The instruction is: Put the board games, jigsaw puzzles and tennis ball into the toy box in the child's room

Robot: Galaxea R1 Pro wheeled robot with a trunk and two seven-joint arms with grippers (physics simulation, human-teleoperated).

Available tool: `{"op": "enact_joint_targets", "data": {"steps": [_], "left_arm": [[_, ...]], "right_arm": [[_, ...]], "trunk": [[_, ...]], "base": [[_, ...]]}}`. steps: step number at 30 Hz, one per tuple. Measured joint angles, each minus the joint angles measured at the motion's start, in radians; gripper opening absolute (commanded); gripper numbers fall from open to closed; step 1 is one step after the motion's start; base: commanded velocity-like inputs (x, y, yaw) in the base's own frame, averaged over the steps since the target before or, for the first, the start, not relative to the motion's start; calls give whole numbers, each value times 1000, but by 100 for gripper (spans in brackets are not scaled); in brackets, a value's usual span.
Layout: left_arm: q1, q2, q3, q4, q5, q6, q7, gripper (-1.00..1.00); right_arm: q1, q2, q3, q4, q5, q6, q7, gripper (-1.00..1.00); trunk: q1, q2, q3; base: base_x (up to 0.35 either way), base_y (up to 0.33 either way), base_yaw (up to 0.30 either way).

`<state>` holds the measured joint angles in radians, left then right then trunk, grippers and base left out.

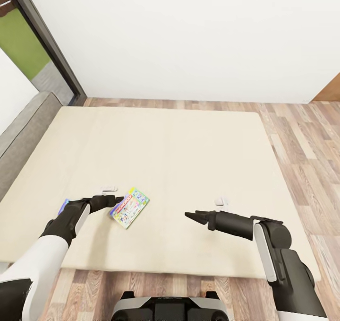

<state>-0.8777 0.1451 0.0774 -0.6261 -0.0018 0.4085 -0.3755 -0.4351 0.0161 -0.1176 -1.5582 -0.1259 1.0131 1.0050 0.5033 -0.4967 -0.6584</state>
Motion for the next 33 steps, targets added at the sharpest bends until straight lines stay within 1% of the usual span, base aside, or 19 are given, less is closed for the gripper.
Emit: {"op": "enact_joint_targets", "data": {"steps": [10, 17, 33], "left_arm": [[0, -2, -2, 0, -2, -8, 1, 100], [-1, -2, -3, 0, -2, -25, 3, 100], [-1, -1, -4, 0, 0, -27, -4, 100]], "right_arm": [[0, -2, 0, 1, 5, -2, 8, 100], [0, -2, 0, 1, 10, -2, 7, 100], [0, -2, -1, 1, 13, -4, 4, 100]], "trunk": [[0, 0, -16], [0, 0, -28], [0, 0, -54]], "base": [[0, 0, 0], [0, 0, 0], [0, 0, 0]]}}
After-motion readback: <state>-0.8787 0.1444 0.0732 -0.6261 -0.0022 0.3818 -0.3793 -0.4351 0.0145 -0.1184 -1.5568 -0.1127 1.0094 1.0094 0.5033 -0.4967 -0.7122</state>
